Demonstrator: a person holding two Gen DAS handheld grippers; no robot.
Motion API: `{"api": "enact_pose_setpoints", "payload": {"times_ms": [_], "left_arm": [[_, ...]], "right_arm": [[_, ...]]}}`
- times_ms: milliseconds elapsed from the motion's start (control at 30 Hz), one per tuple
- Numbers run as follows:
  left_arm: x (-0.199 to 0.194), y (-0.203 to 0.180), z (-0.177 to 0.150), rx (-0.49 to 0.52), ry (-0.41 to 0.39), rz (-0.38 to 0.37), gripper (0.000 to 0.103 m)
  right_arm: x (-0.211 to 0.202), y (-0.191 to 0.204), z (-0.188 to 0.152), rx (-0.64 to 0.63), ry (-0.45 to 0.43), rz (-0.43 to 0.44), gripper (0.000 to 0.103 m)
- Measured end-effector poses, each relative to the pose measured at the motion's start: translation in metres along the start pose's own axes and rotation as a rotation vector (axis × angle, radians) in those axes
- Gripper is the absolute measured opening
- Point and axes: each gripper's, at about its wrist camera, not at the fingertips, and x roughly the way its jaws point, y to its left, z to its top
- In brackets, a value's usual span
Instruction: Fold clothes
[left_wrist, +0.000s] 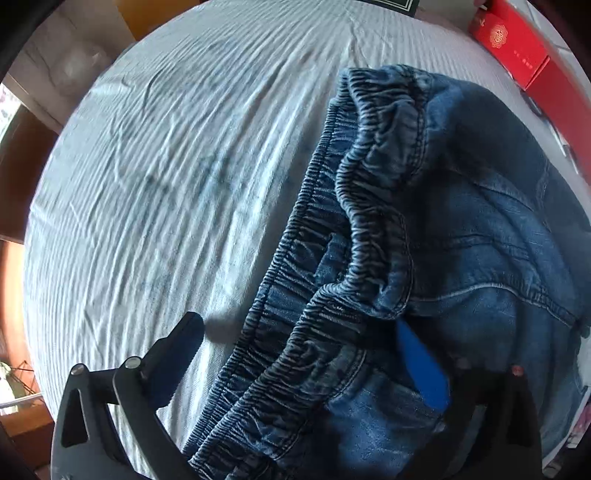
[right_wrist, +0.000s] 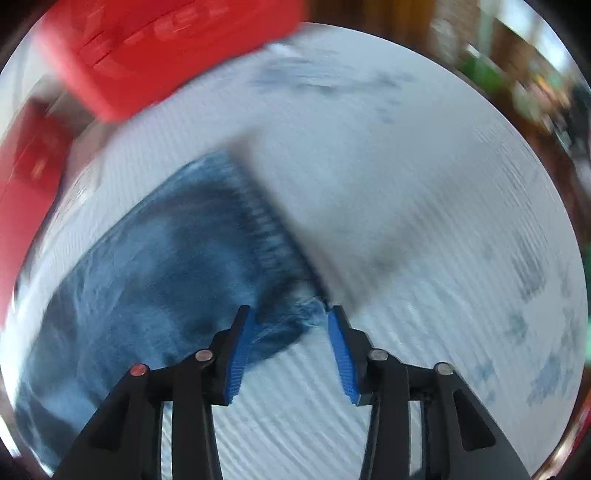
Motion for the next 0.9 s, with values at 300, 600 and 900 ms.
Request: {"api": "enact_pose_setpoints", "payload": {"times_ms": [300, 600, 900], "left_arm": [[-0.010, -0.004, -0.006, 0.014, -0.014, 0.014, 0.103], [-0.075, 0.013, -0.057, -0.022, -0.085, -0.021, 0.103], [-0.072, 0.014, -0.104, -0.032, -0.017, -0.049, 0.103]], "right_arm": [[-0.021, -0.036, 0.006, -0.055, -0.039, -0.263, 0.004], [-0.089, -0.094, -0.108, 0.124, -0.094, 0.104, 0.037], [-0.101, -0.152, -0.214, 0.273, -0.039, 0.101, 0.037]]}}
